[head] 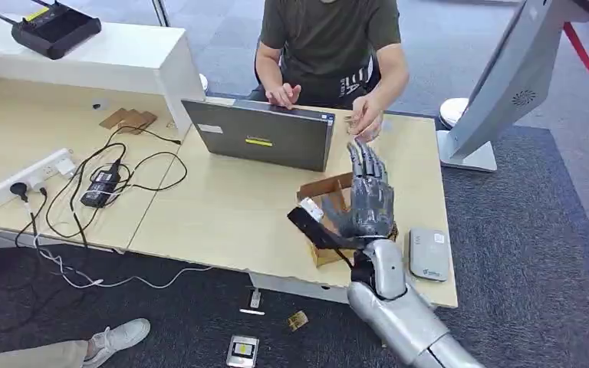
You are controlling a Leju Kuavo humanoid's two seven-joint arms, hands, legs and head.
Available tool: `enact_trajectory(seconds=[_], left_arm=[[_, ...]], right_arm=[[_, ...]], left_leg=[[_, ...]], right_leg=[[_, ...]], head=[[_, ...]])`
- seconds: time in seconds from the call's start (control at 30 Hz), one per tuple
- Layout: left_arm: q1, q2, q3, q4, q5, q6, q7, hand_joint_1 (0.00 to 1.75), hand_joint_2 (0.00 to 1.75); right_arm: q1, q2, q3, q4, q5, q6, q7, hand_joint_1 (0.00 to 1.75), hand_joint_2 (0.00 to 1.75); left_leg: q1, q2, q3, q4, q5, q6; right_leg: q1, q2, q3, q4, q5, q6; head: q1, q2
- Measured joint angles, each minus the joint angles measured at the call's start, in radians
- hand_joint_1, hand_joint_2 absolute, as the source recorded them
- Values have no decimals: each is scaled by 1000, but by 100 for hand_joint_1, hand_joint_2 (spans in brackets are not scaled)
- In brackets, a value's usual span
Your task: Pass the card to the sensor for recognition and then transmit it.
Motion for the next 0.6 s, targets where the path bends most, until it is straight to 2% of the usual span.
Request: enact_trajectory(seconds=[0.07, 0.1, 0.13, 0.23, 0.27, 0.33, 0.37, 0.4, 0.43, 0.47, 0.5, 0.53, 0.57, 0.6], left_arm=[[0, -3, 11, 0, 1, 13, -7, 0, 175], [0, -3, 15, 0, 1, 16, -8, 0, 175], [-1, -6, 22, 0, 1, 28, -10, 0, 175], [-2, -8, 37, 0, 2, 40, -12, 0, 175], [-3, -10, 42, 0, 1, 42, -12, 0, 175], [-4, -10, 46, 0, -1, 45, -16, 0, 175], [-3, -10, 49, 0, -4, 43, -18, 0, 175], [-3, -10, 49, 0, -7, 39, -18, 0, 175], [-3, -8, 49, 0, -11, 32, -17, 0, 175], [-4, -6, 49, 0, -12, 23, -11, 0, 175], [-5, -5, 48, 0, -13, 21, -7, 2, 175], [-5, -4, 48, 0, -13, 22, -7, 16, 175], [-6, -4, 48, 0, -5, 19, -20, 16, 175], [-18, 1, 51, 1, 29, -3, -76, 162, 175]], right_arm=[[47, -32, -107, 61, -113, 0, 13, 0, 175], [60, -42, -131, 88, -147, 0, 18, 0, 175], [99, -70, -181, 168, -256, 2, 46, 0, 175], [156, -103, -216, 306, -351, 21, 109, 0, 175], [169, -107, -224, 350, -363, 50, 132, 0, 175], [192, -107, -222, 431, -349, 154, 242, 0, 175], [219, -104, -206, 501, -310, 303, 396, 0, 175], [241, -91, -180, 559, -267, 418, 534, 0, 175], [259, -70, -155, 598, -240, 502, 657, 0, 175], [278, -48, -127, 640, -211, 571, 750, 0, 175], [292, -28, -105, 666, -186, 626, 809, 0, 175], [299, -16, -78, 690, -164, 671, 829, 0, 175], [299, -14, -49, 714, -140, 680, 823, 0, 175], [294, -21, -17, 736, -109, 645, 806, 40, 175]], left_leg=[[0, 0, 0, 0, 0, 1], [0, 0, 0, 0, 0, 1], [0, -1, 0, 0, -2, 2], [0, 1, 0, 0, -4, 2], [0, 2, 1, 0, -4, 2], [3, 1, 1, 0, -5, 0], [5, -1, 2, 0, -6, -1], [5, -1, 3, 0, -7, -2], [6, -1, 3, 0, -7, -3], [6, 0, 4, 0, -7, -3], [6, -1, 5, 0, -8, -4], [6, 0, 5, 0, -8, -4], [6, 0, 6, -1, -7, -4], [7, 2, 8, 0, -7, -4]], right_leg=[[0, 0, 1, -1, 0, 1], [0, 0, 1, -2, 0, 1], [0, 0, 3, -2, -1, 2], [0, 2, 2, -2, -1, 2], [1, 2, 2, -2, -2, 2], [3, 2, 4, -2, -4, 0], [5, 1, 6, -2, -5, 0], [6, 1, 7, -2, -6, -1], [6, 1, 6, -2, -6, -2], [6, 1, 6, -1, -7, -3], [6, 1, 6, -1, -7, -3], [6, 1, 6, -1, -8, -4], [6, 2, 5, 0, -8, -4], [7, 2, 5, -1, -8, -4]], head=[[0, 0], [0, 0], [0, 0], [-1, 0], [-1, 0], [-1, 0], [0, 0], [0, 0], [0, 0], [-1, 0], [-1, 0], [-2, 0], [-2, 0], [0, 0]])
